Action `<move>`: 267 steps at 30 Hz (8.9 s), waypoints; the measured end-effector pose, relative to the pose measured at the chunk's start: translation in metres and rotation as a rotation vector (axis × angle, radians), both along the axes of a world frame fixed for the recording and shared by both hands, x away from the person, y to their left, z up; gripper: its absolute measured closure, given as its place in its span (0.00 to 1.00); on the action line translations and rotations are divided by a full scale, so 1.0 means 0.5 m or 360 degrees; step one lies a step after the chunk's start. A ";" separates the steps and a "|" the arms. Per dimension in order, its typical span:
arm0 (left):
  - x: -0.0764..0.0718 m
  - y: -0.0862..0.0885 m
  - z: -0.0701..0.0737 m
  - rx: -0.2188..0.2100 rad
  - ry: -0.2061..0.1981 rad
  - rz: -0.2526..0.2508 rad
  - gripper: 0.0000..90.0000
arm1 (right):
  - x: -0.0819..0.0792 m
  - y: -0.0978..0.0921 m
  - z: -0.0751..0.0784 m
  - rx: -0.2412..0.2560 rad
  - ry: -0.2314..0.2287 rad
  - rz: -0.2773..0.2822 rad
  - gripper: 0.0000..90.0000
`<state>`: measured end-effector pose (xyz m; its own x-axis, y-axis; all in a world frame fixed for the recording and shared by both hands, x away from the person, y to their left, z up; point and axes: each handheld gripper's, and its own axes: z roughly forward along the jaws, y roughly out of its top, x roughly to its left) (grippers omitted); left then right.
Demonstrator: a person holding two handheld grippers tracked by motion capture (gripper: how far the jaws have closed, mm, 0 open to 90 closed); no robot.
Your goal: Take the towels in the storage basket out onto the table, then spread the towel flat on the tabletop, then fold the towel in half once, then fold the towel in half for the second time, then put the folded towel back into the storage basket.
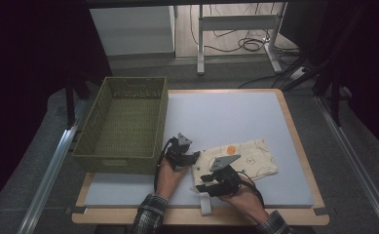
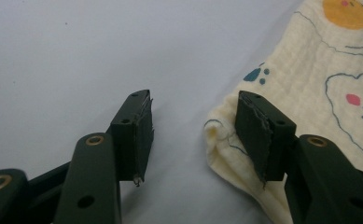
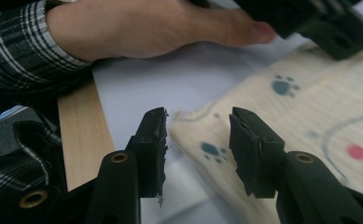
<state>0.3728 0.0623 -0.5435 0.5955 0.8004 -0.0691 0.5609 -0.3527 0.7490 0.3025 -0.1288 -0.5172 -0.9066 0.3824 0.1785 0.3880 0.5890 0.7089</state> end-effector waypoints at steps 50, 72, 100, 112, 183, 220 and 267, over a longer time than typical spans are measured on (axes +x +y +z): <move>0.021 -0.068 0.088 -0.0203 -0.0127 -0.0143 0.95 | -0.006 -0.119 0.062 0.0104 -0.0209 -0.0268 0.94; 0.056 -0.177 0.121 -0.0178 -0.0191 -0.0315 0.95 | -0.001 -0.236 0.073 0.0165 -0.0198 -0.0463 0.94; 0.113 -0.343 0.117 -0.0104 -0.0174 -0.0514 0.95 | 0.007 -0.376 0.055 0.0141 -0.0135 -0.0748 0.93; 0.136 -0.394 0.102 -0.0038 -0.0156 -0.0539 0.95 | 0.017 -0.406 0.043 0.0128 -0.0111 -0.0828 0.93; 0.094 -0.222 0.036 -0.0167 0.0060 -0.0412 0.94 | 0.056 -0.436 0.006 0.0036 0.0041 -0.0991 0.93; 0.087 -0.107 0.155 -0.0048 -0.0105 -0.0286 0.94 | 0.082 -0.333 0.100 0.0157 -0.0047 -0.0784 0.93; 0.100 0.108 0.321 0.0299 -0.0353 0.0049 0.94 | 0.182 -0.045 0.207 0.0176 -0.0082 -0.0505 0.92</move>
